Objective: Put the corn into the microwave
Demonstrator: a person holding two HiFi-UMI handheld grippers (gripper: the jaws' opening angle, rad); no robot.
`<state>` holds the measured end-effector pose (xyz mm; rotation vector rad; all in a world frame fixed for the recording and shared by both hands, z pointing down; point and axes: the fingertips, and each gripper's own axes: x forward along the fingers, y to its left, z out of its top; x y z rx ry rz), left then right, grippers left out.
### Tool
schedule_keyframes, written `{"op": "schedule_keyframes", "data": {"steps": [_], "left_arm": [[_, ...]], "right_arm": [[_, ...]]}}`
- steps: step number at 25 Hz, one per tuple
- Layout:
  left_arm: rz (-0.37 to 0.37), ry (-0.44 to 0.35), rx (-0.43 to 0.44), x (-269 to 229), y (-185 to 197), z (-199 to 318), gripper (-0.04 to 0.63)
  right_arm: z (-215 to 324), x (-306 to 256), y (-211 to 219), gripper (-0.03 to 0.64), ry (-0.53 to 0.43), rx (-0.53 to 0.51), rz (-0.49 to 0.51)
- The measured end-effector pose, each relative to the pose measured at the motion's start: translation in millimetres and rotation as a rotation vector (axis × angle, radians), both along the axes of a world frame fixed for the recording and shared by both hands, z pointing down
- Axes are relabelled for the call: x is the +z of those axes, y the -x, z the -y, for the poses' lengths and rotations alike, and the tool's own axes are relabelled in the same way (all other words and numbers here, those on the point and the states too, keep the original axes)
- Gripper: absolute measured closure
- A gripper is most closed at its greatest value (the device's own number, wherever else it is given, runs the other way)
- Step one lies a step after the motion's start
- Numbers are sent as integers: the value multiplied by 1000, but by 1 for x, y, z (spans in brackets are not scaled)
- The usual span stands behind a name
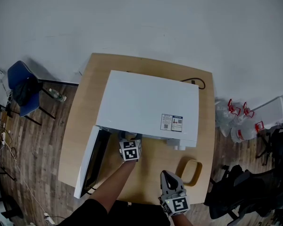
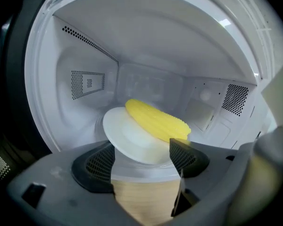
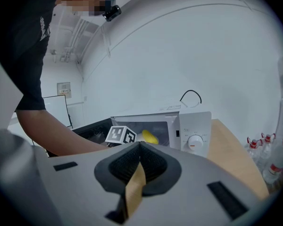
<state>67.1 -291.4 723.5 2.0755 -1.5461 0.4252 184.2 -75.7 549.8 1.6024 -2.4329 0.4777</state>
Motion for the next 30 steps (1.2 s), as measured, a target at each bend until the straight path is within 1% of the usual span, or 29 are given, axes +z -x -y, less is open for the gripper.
{"op": "schedule_keyframes", "data": {"steps": [2,3,7,8,9,10,11,14,16,18,23,27,30], "left_arm": [[-17,9,-12,0,1,1,261],[-38,15,-21,-1,1,1,261],[-193,46,-70,-8,5,2,261],[-219,53,-73,-9,6,2,261],[-228,59,-68,-10,6,2,261],[-217,65,-57,-9,5,1,261],[-189,69,-41,-8,5,0,261],[-63,91,2,-1,4,-3,261],[-13,104,11,3,5,-4,258],[-10,109,0,7,7,-6,252],[-70,113,-48,10,9,-4,238],[-76,108,-53,10,10,-1,233],[-76,89,-57,10,11,-1,233]], "right_arm": [[0,0,1,558,2,0,1],[0,0,1,558,1,-1,2],[0,-1,3,558,-4,-3,5],[0,-1,3,558,-4,-4,6],[0,-1,4,558,-5,-4,8],[0,-2,5,558,-7,-6,9],[0,-3,7,558,-7,-8,12],[3,-9,13,558,8,-22,18],[2,-7,11,558,9,-20,17],[2,-5,8,558,-11,-13,22],[0,0,1,558,-3,0,4],[1,1,1,558,1,4,5],[2,0,3,558,4,-3,7]]}}
